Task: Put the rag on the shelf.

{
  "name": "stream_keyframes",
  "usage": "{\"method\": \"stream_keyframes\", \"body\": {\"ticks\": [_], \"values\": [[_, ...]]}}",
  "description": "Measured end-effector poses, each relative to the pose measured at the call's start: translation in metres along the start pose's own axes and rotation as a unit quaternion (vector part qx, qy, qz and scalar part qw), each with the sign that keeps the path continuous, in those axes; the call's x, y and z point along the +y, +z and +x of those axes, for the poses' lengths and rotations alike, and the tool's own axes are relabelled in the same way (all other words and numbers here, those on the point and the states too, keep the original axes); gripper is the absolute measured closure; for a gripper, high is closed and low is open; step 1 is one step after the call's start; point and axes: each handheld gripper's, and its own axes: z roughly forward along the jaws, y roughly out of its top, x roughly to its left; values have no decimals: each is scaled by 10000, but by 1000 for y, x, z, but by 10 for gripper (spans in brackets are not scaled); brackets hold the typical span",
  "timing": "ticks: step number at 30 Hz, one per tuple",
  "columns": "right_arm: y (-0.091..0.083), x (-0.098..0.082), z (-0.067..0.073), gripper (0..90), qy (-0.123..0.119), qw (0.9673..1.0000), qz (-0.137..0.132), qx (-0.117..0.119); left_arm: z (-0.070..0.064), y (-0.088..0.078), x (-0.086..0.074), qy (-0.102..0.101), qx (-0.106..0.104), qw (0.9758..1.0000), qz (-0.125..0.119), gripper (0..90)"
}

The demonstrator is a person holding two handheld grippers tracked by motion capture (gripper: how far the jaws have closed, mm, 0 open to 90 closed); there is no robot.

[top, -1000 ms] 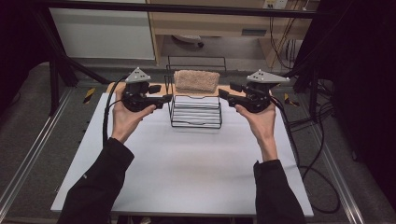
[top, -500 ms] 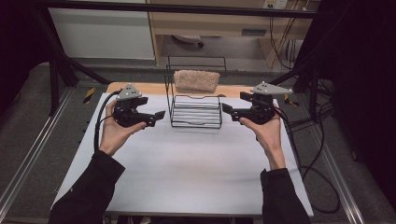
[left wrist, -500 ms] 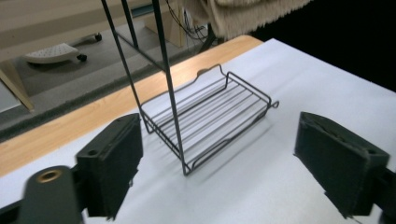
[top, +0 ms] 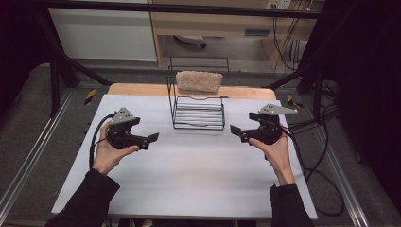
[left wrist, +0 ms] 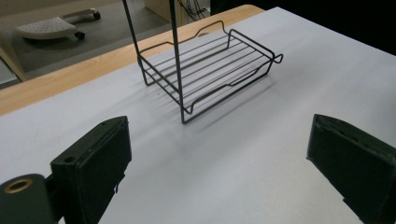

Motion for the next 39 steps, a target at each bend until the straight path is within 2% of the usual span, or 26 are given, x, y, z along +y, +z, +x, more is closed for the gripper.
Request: {"method": "stream_keyframes", "body": {"ticks": [8, 15, 24, 32, 39], "values": [[-2, -31, -5, 28, 136, 9998, 168, 20, 3, -7, -35, -133, -22, 9999, 31, 68], [-3, -54, -6, 26, 127, 9996, 249, 69, 7, -12, -62, -201, -16, 9997, 101, 73], [-8, -86, -10, 22, 224, 9988, 426, 121, 12, -17, -86, -252, 44, 9995, 193, 76], [-16, -112, -17, 14, 391, 9975, 583, 104, 14, -18, -105, -191, 53, 9993, 320, 79], [-24, -130, -22, 9, 388, 9965, 712, 197, 15, -19, -117, -239, 83, 9991, 326, 78]]}}
